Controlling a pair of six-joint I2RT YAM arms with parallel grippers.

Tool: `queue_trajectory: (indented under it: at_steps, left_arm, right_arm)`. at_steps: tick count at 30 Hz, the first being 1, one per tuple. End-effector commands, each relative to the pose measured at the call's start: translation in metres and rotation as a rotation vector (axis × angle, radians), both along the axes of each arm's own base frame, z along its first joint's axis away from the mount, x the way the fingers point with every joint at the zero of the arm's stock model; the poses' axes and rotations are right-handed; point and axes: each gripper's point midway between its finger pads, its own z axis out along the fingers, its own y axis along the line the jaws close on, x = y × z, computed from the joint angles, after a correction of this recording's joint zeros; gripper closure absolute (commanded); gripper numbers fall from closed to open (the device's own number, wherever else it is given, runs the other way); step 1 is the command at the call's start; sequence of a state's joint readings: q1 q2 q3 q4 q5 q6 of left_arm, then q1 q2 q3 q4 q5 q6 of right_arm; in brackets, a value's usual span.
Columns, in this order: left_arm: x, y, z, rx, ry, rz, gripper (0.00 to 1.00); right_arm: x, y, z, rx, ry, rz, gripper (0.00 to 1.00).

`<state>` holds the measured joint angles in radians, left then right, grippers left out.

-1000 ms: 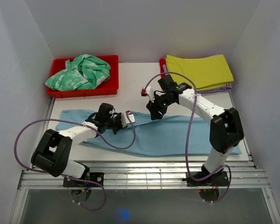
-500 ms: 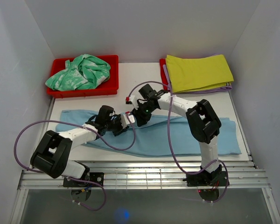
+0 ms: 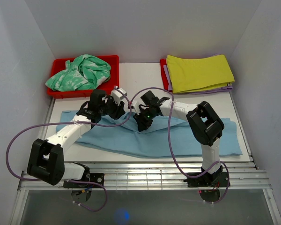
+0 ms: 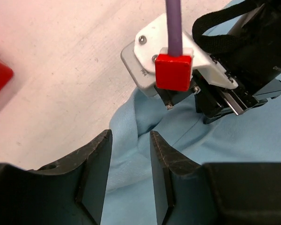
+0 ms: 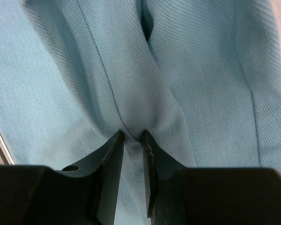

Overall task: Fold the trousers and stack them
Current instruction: Fold the trousers

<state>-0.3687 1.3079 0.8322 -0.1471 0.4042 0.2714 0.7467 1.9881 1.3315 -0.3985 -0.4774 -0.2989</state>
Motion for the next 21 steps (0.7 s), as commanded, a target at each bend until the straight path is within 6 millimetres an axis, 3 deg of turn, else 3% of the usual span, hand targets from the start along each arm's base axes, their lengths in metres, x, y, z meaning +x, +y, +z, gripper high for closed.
queue_trajectory:
  at_steps: [1, 12, 21]
  left_arm:
    - [-0.006, 0.000, -0.018, -0.014, 0.138, 0.060, 0.51]
    - [-0.016, -0.002, -0.073, 0.111, 0.228, 0.130, 0.43]
    - [-0.021, 0.026, -0.095, 0.275, 0.209, 0.200, 0.58]
  right_arm:
    - [-0.009, 0.002, 0.001, 0.008, 0.034, -0.028, 0.72]
    - [-0.009, 0.002, -0.002, -0.015, 0.080, -0.093, 0.67]
    - [-0.010, -0.001, -0.008, -0.044, 0.108, -0.112, 0.67]
